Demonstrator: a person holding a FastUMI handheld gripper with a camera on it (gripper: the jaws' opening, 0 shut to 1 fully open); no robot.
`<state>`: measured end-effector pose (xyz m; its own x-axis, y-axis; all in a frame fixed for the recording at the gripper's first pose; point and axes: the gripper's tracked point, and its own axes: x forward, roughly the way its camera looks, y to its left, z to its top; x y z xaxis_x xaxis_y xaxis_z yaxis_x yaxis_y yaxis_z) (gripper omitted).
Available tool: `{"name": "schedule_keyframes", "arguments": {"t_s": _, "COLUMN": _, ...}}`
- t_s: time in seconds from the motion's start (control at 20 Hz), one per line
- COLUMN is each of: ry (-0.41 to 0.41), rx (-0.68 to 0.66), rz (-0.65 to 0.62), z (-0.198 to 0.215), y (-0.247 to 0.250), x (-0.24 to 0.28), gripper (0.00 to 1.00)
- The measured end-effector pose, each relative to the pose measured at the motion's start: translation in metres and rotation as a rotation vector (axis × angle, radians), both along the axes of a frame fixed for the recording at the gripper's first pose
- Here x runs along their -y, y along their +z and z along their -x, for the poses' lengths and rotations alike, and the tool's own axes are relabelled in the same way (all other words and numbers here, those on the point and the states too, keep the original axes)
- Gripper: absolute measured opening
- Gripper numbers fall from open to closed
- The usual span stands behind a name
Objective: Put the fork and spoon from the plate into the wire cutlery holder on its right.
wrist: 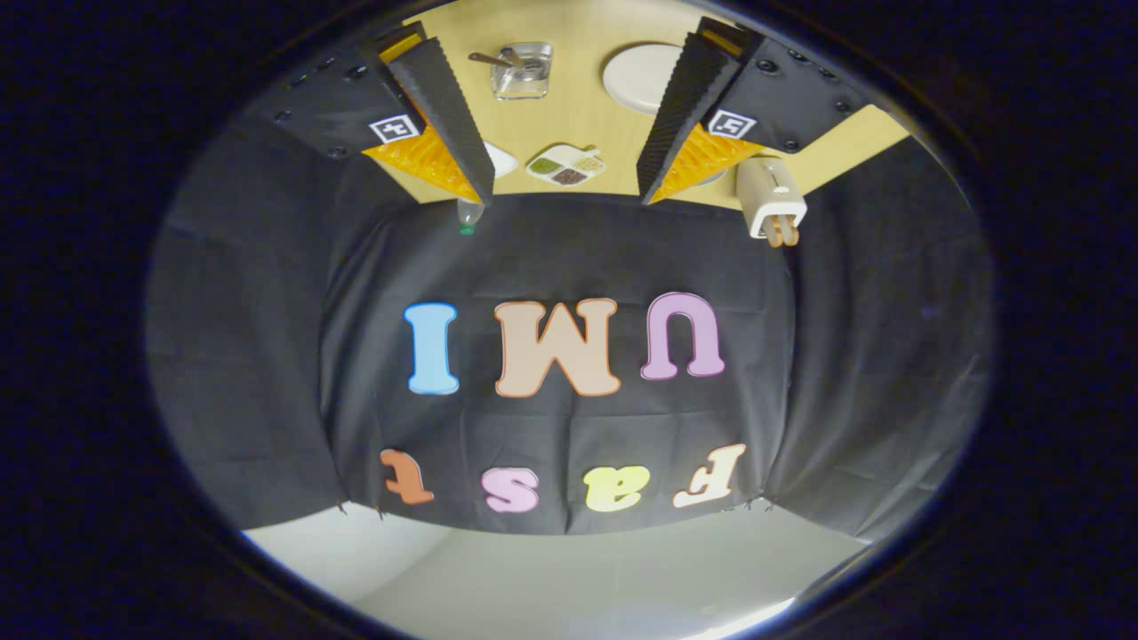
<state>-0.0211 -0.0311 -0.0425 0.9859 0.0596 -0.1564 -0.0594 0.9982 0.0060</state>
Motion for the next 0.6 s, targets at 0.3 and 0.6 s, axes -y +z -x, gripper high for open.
{"name": "schedule_keyframes", "arguments": {"t_s": 0.3, "ry": -0.011, "rx": -0.048, "rz": -0.043, "z": 0.000, "y": -0.011, "x": -0.011, "gripper": 1.00}}
{"name": "schedule_keyframes", "arguments": {"t_s": 0.6, "ry": -0.073, "rx": -0.054, "rz": -0.071, "z": 0.004, "y": -0.011, "x": 0.010, "gripper": 1.00}}
